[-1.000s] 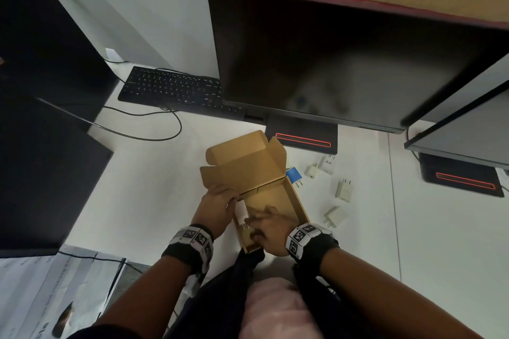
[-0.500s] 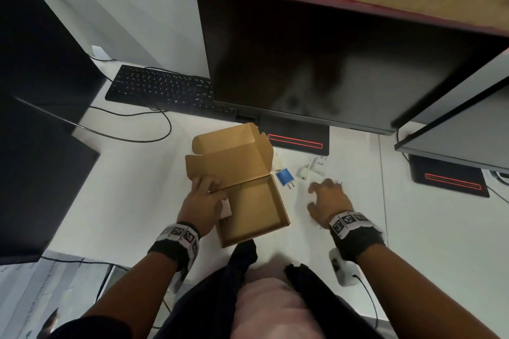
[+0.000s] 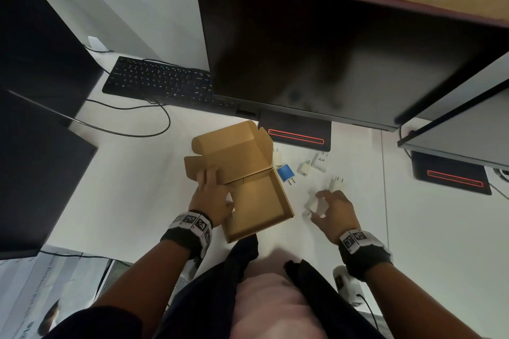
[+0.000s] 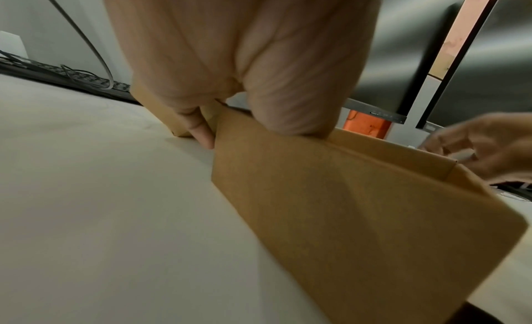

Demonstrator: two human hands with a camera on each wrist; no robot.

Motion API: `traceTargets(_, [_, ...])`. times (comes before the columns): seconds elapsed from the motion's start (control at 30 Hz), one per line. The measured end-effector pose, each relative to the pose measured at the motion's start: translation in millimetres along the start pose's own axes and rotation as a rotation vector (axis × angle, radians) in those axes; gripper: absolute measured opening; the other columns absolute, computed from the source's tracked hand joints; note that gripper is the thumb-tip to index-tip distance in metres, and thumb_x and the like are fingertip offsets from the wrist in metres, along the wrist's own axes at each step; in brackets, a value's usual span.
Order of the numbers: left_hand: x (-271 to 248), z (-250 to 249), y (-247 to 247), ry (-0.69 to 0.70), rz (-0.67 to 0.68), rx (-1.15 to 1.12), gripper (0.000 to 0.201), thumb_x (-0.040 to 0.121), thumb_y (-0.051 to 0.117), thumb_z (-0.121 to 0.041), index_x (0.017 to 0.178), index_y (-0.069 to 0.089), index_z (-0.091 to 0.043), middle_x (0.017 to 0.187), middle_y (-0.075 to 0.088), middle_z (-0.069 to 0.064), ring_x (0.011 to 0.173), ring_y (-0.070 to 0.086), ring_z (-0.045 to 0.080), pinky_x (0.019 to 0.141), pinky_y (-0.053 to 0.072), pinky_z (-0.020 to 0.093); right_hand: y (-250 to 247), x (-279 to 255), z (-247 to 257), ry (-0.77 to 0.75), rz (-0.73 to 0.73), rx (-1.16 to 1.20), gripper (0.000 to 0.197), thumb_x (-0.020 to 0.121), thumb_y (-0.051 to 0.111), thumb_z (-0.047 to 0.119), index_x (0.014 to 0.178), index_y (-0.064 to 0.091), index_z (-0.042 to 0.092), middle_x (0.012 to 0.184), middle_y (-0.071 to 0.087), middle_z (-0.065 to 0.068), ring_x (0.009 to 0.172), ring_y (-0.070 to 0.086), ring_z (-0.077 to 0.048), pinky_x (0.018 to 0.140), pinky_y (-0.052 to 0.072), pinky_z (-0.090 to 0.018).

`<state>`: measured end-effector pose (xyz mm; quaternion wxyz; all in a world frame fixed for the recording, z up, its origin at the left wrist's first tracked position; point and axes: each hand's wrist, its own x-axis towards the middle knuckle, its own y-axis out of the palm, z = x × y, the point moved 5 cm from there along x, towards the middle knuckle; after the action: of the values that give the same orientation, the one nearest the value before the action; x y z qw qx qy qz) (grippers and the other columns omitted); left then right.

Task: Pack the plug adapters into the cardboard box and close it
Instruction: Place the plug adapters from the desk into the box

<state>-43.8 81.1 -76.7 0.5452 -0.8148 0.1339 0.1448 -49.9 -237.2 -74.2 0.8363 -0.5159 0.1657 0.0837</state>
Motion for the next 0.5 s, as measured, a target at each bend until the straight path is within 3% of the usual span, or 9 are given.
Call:
traceTargets(0.1, [-1.6,-0.2,0.8,-0.002,0.014,-0.022,0.031,0.078,0.075,-0.03,0.109,0.07,-0.031,0.15,0.014,0.01,0.139,0.006,0.038,0.098,0.05,0.052,-16.2,4.1,32.2,-0.124,-0.139,0.135,0.052,0.073,0.084,0.021,0.12,0.063,0.019,0.105,0.055,-0.003,0.075,0.062,-0.02,0.074,0.055,-0.031])
traceTargets(0.23, [-4.3,-2.7,-1.1,0.006,0.007,-0.012,0.028,0.08,0.074,-0.028,0.108,0.069,-0.029,0.151,0.014,0.012,0.14,0.007,0.042,0.098,0.05,0.053,-25.5,0.3,92.5,-0.398,-0.139,0.24,0.049,0.075,0.081,0.016,0.12,0.061,0.014,0.109,0.055,0.004,0.082,0.054,-0.009,0.074,0.043,-0.009])
traceTargets(0.27, [-4.3,-3.4,-1.0,0.008,0.004,-0.007,0.026,0.08,0.074,-0.029,0.106,0.069,-0.028,0.15,0.014,0.013,0.139,0.008,0.043,0.098,0.05,0.054,-20.4,-1.2,105.8,-0.448,-0.085,0.217,0.046,0.075,0.08,0.017,0.117,0.062,0.014,0.11,0.056,0.003,0.085,0.053,-0.009,0.077,0.043,-0.01])
traceTargets(0.4, [-5.2,-2.3,-0.8,0.009,-0.011,-0.014,0.021,0.079,0.073,-0.028,0.099,0.067,-0.024,0.146,0.016,0.013,0.136,0.011,0.042,0.097,0.05,0.053,25.0,-3.6,143.8,-0.519,0.264,-0.172,0.03,0.081,0.072,0.027,0.105,0.061,0.014,0.118,0.058,-0.003,0.099,0.057,-0.022,0.088,0.05,-0.035])
traceTargets(0.5, [-7.8,-2.8,2.7,0.011,0.002,0.002,0.022,0.079,0.073,-0.029,0.1,0.065,-0.028,0.146,0.015,0.012,0.137,0.01,0.042,0.098,0.05,0.053,53.3,-1.4,155.4,-0.492,0.382,-0.335,0.028,0.086,0.068,0.022,0.11,0.06,0.011,0.125,0.058,-0.008,0.106,0.059,-0.027,0.09,0.049,-0.035])
